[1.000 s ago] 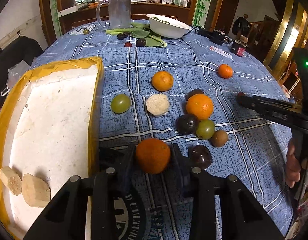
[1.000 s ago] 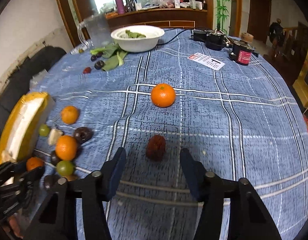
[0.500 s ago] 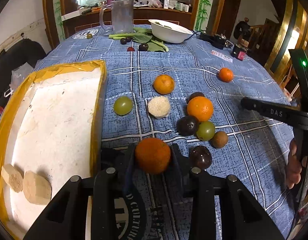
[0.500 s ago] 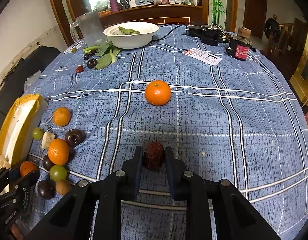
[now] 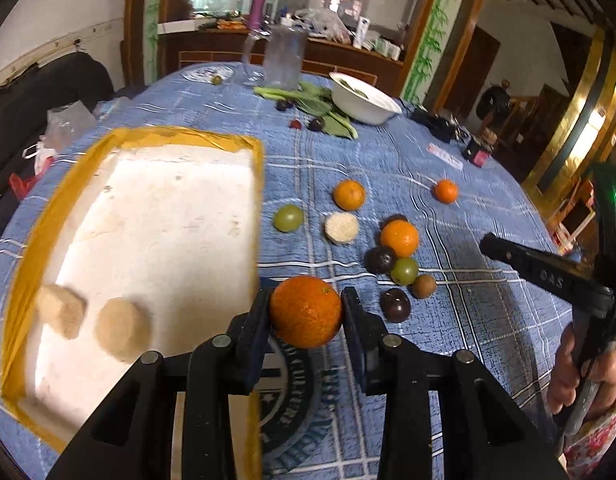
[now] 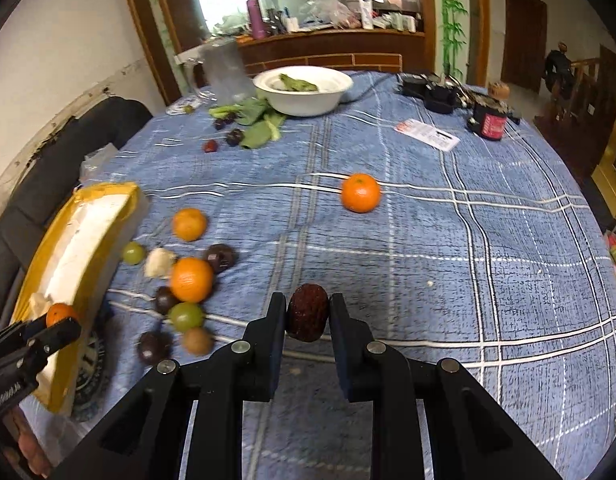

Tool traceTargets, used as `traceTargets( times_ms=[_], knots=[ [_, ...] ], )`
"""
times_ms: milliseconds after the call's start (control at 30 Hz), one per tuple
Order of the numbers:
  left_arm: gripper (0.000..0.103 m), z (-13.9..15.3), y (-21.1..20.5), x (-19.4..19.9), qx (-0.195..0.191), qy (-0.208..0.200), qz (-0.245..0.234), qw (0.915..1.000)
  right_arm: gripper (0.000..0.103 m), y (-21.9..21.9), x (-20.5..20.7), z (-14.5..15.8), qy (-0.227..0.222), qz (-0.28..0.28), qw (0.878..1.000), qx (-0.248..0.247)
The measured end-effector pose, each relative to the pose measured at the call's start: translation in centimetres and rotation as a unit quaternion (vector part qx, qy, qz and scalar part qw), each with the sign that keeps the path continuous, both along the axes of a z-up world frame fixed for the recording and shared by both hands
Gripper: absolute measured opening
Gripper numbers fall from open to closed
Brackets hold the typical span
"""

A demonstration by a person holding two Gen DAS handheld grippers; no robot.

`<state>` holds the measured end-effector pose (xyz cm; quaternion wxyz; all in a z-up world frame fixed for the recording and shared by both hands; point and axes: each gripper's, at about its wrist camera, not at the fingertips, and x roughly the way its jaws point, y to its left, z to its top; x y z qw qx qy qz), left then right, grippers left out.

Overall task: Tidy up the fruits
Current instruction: 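Grasp an orange with the left tool while the right tool grasps the red date, then carry the orange and red date into the white tray and release both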

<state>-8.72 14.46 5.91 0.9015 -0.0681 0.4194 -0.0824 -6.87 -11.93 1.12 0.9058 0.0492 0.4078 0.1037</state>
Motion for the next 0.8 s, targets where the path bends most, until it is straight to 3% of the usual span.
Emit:
traceTargets(
  times_ms=[267, 533, 633, 800],
  knots=[
    [0.034, 1.9, 4.8, -0.4, -0.011, -0.013, 0.04, 0.9991, 0.023, 5.6, -2.6, 3.0, -0.026, 0.064, 0.998, -0.003],
    [0.034, 3.4, 9.9, 3.2, 0.015, 0.007, 0.062, 0.9979, 0.024, 14.3, -3.0, 6.3, -0.041, 0.157, 0.987, 0.009],
    [0.034, 3.1, 11.6, 5.3, 0.023, 0.022, 0.073, 0.9968, 0.024, 17.8, -2.5, 6.5, -0.039, 0.188, 0.981, 0.009],
    [0.034, 0.9, 14.2, 8.1, -0.015, 0.068, 0.085, 0.9939, 0.024, 23.0, -1.7, 4.3, -0.021, 0.221, 0.975, -0.003]
  ],
)
